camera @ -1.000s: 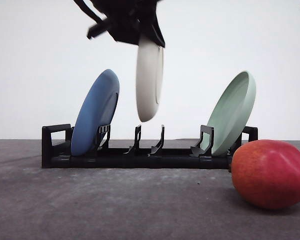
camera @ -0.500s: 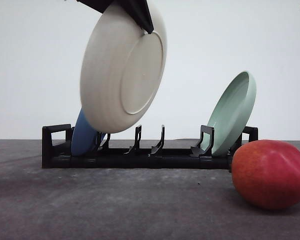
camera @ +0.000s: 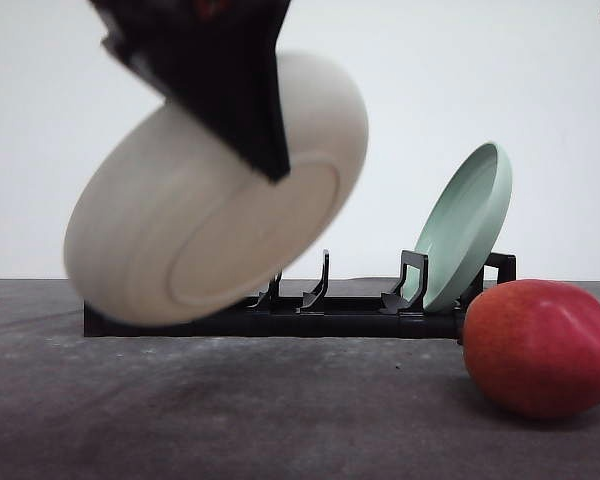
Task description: Place pomegranate in white plate
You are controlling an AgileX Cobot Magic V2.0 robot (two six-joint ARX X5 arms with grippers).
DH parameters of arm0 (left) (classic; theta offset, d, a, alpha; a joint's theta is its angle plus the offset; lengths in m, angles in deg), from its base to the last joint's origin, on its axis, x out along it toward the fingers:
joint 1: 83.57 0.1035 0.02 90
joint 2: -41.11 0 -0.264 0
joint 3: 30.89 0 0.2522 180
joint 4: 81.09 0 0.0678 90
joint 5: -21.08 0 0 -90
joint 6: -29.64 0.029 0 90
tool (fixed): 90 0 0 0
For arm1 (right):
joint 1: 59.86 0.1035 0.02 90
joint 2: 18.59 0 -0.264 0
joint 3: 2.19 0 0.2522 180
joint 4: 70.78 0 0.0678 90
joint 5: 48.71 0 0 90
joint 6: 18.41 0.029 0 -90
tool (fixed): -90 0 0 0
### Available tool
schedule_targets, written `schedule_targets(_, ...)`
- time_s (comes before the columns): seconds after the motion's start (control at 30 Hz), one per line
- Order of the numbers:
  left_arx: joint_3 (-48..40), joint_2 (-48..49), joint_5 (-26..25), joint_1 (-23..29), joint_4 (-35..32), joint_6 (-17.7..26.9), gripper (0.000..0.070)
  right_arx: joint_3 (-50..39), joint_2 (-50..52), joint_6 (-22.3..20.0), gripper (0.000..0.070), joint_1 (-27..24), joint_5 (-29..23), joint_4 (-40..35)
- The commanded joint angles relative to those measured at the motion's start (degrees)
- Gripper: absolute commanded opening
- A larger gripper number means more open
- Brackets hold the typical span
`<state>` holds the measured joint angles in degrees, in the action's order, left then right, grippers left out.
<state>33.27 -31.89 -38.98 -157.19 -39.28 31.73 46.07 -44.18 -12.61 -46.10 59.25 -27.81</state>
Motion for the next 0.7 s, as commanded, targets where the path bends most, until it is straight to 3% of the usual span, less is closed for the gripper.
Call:
schedule_targets(0.0, 0.1, -1.8, 0.6, -1.0, -0.7, 3.1, 0.0011, 0.8, -0.1, -0.3, 0.0360, 0.2, 0.0, -0.7)
schedule_targets(0.4, 0.1, -14.6, 0.6, -1.1, -0.8, 12.0, 0.0038, 0.8, -0.1, -0.3, 0.0360, 0.2, 0.0, -0.7)
schedule_targets(0.47, 0.1, -15.6, 0.6, -1.1, -0.6, 12.2, 0.0125, 0.8, -0.1, -0.3, 0.0360, 0.2, 0.0, -0.7)
schedule_targets(0.57, 0.1, -15.9, 0.6, -1.3, -0.6, 12.0, 0.0330, 0.8, -0.1, -0.3, 0.0360, 0.2, 0.0, -0.7)
schedule_targets(0.67, 0.6, -15.7, 0.6, -1.4, 0.1, 11.4, 0.0382, 0.8, -0.1, -0.3, 0.0360, 0.2, 0.0, -0.7)
